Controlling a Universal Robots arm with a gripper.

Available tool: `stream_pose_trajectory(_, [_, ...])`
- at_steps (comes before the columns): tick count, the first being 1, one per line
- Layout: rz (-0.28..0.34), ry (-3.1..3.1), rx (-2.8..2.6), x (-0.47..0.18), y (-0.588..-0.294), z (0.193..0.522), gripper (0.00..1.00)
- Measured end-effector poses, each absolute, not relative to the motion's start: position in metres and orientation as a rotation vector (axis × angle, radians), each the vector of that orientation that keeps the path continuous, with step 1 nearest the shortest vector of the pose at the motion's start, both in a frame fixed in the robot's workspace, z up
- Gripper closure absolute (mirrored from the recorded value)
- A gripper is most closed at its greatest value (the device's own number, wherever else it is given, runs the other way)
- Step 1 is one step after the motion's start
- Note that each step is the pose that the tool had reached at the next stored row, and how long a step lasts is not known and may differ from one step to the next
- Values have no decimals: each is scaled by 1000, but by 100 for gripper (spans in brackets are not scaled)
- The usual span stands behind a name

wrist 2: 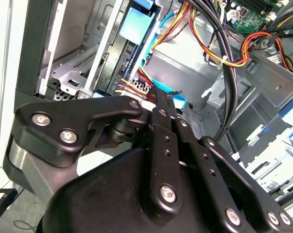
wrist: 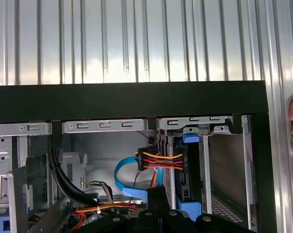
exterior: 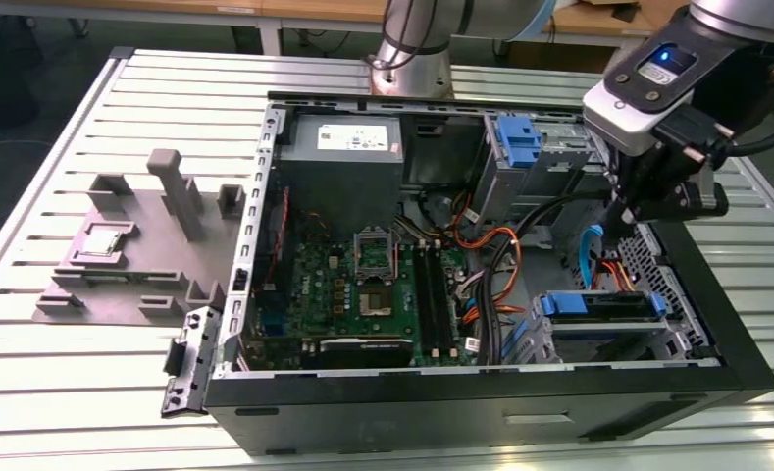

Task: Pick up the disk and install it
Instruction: 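Insert the second disk wire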

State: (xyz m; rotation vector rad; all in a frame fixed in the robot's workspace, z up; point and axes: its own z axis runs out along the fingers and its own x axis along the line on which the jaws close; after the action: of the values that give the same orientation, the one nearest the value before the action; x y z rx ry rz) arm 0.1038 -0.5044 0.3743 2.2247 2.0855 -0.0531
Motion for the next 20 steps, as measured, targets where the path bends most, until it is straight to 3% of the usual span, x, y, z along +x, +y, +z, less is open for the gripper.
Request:
stream_pose_trajectory(7, [-59, 2080, 2225, 104, -502, 374, 90])
stream_pose_trajectory(12, [-64, 2077, 2222, 104, -502, 371, 77])
stream_pose_trajectory(13, [-66, 2076, 2220, 104, -502, 370, 70])
stream_pose_trajectory(20, [-88, 2066, 2208, 104, -502, 361, 70])
